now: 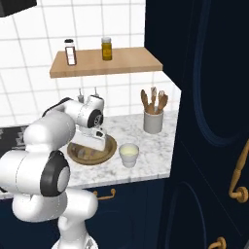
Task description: Grab a lemon wedge from the fridge and one ice cube from the ice bowl, and put them in the glass of lemonade.
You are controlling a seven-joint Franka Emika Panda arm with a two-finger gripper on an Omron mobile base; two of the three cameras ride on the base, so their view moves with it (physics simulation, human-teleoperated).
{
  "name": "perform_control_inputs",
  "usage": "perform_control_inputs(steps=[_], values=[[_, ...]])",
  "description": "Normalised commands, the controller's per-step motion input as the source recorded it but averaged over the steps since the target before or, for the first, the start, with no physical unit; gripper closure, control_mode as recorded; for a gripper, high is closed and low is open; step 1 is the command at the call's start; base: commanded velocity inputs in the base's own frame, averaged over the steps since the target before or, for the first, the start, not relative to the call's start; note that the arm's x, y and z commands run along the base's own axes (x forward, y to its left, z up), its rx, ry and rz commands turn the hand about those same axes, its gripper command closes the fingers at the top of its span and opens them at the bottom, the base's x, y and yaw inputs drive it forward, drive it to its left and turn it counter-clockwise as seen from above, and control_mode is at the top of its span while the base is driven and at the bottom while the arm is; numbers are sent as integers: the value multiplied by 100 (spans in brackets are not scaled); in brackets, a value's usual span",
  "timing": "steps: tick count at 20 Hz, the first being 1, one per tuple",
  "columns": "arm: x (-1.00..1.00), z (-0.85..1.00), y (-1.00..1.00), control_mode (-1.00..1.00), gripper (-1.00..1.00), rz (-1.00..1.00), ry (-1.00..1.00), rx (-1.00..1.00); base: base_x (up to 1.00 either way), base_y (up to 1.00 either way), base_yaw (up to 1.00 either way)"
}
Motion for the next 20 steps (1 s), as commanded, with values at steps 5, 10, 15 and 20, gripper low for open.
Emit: perform_control_inputs(steps=[5,10,15,20], values=[[13,-8,1,-100,-100,0,-3,4,0,0,0],[59,8,12,-100,-100,0,0,-2,0,0,0],[14,-3,33,-100,-100,0,-5,-12,0,0,0],[0,-41,10,-100,-100,1,-14,-1,0,0,0]])
